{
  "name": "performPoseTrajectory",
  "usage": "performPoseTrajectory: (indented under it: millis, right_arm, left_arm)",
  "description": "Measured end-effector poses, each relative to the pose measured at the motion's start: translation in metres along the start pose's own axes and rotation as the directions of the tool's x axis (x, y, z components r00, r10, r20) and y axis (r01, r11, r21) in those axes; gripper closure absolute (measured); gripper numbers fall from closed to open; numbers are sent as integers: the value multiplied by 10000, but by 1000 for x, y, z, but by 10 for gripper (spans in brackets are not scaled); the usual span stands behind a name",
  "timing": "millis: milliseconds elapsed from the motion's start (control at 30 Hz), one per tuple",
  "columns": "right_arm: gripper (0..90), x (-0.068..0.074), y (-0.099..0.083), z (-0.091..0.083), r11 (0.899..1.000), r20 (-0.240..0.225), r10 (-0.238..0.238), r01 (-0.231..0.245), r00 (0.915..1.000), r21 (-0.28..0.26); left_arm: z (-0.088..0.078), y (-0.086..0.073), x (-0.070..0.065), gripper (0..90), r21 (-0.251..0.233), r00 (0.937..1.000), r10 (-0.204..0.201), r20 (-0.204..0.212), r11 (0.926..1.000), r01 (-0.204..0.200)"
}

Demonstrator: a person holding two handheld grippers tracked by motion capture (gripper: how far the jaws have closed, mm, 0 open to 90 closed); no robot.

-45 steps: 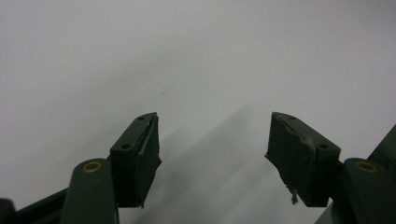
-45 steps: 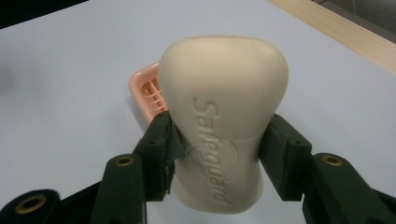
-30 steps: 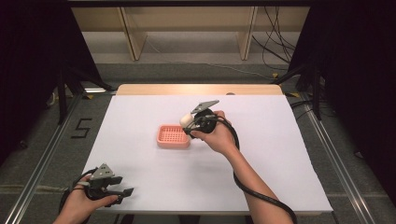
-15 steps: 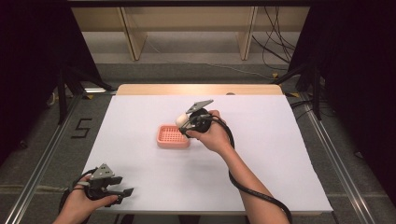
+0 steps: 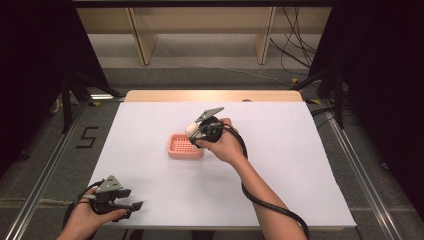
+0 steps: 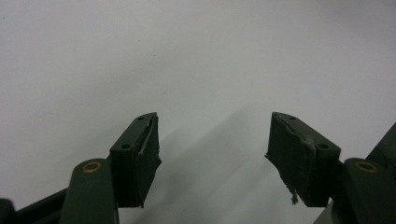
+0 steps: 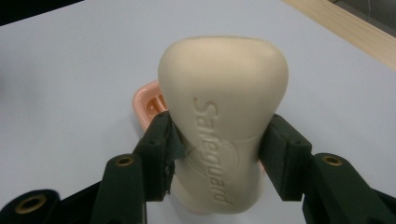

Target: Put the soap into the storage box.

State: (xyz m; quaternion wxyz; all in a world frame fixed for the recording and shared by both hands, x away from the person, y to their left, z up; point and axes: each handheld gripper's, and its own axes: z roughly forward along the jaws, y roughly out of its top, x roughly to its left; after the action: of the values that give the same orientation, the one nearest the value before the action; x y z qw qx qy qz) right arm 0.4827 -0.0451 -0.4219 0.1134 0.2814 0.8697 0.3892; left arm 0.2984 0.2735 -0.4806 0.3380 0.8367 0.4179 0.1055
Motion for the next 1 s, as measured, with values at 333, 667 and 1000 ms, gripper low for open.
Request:
performPoseTrajectory:
  millis: [333,667,1000]
  right_arm:
    - [501,2,3,7,9999,-8,-51,51,10000,94]
    - [501,3,4,13,10000,-115,-53,54,9999,84]
    - [501,4,3,20,9989,-123,187,-182,9997,427]
  left_arm:
    - [0,0,0,336,-29,10000,-30,40,10000,30]
    - [0,0,0,336,-8,10000,5,-19,10000,-5]
    - [0,0,0,336,13,10000,16,-16,10000,-16]
